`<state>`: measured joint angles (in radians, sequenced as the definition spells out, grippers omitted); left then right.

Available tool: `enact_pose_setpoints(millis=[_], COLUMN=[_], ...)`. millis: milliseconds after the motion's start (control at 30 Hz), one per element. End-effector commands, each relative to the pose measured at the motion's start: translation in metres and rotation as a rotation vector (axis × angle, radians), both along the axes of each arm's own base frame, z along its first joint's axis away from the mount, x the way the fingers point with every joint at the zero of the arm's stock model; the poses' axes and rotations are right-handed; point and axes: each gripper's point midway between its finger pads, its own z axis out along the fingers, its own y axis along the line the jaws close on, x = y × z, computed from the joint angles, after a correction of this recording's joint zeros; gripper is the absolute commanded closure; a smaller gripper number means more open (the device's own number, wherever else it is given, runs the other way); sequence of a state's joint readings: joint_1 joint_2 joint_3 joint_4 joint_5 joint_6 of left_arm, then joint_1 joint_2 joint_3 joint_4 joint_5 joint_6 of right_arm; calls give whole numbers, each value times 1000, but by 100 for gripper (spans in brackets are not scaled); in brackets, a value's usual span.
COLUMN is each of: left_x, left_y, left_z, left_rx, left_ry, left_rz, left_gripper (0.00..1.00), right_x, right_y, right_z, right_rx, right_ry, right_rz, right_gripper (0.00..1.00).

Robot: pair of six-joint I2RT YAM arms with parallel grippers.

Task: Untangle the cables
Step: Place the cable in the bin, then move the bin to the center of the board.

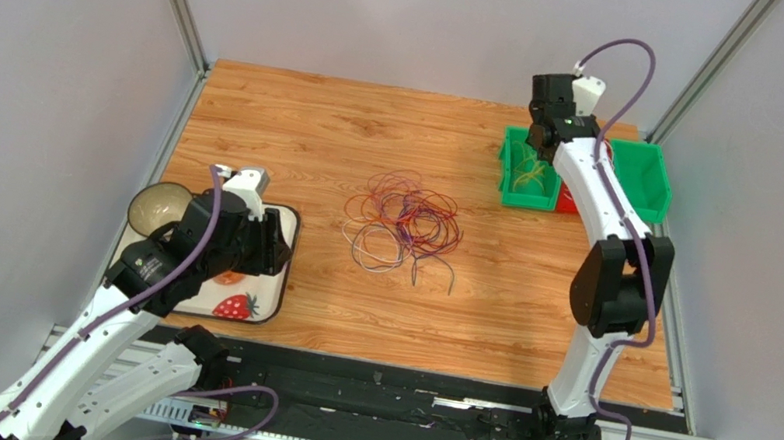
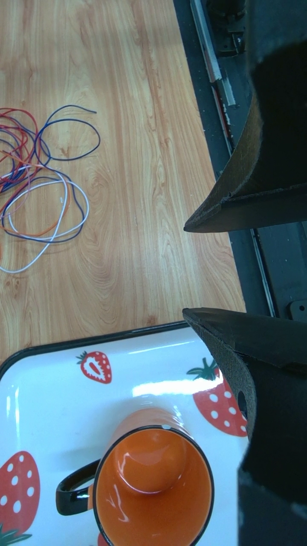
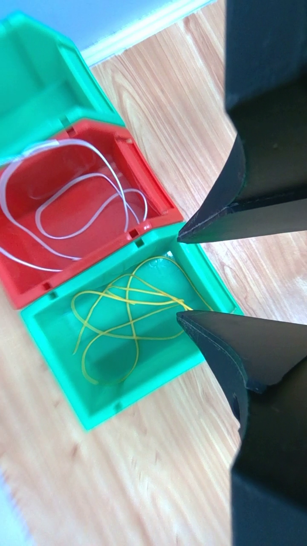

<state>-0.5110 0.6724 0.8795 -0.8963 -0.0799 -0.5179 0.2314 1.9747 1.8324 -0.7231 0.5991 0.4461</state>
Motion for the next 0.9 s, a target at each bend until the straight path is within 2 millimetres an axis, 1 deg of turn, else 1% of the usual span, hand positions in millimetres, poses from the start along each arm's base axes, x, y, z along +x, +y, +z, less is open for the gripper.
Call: enact_pose_setpoints(millis=[0,33,67,100,167,233,267,333,367,400,433,467,500,567,600,667,700,733,767,867], left_x=[2,2,2,1,1,0,0,0,0,0,0,0,0,0,0,0,0,0,0,0], left_y=[-4,-4,-4,-4,-4,-4,-4,-4,-4,-4,-5,-4,-5,-5,-5,-5,-5,-5,-6,-6], left_z=[3,3,4,4,6,7,8,8,8,8,9,9,10,10,10,11,11,11,10,10], left_rx=[-9,-11,-12,-14,-19,-24,-25,-27,-27,-27,-29,-29,-32,-34,-32,-36,-35,-35,-36,-34], left_ry=[-14,-15,-17,-18,-29,-34,-37,-38,-39,-39,-42,-43,-45,-47,-47,-52,-52,-52,-51,-50], left_rz=[-18,-19,-19,-18,-17,-19,-19,-23,-23,-25,-25,-25,-26,-27,-28,-30,-32,-32,-33,-34], left_gripper=[44,44,44,44,44,44,45,44,45,44,44,44,44,44,44,44,45,44,44,44], right_x=[-26,-34,-44,-50,-65,-70,-72,-71,-68,-65,-62,-57,-49,-41,-29,-19,-12,-2,0,13], right_y=[-5,-9,-14,-16,-25,-30,-33,-35,-33,-30,-31,-31,-34,-41,-42,-43,-41,-39,-55,-60], right_z=[60,71,58,56,43,29,17,8,-1,-5,-6,-16,-9,-14,-17,-20,-36,-25,-31,-38], right_rx=[27,31,23,33,78,137,186,234,272,283,288,286,288,298,305,315,319,321,309,292], right_ry=[-106,-130,-105,-105,-94,-88,-71,-53,-28,-21,-17,6,-10,0,1,13,50,28,47,54], right_rz=[8,-1,-15,-20,-24,-26,-14,1,20,38,53,48,42,26,26,46,54,73,53,68], right_gripper=[51,50,49,48,48,48,48,56,61,69,73,76,79,80,80,77,75,73,65,54])
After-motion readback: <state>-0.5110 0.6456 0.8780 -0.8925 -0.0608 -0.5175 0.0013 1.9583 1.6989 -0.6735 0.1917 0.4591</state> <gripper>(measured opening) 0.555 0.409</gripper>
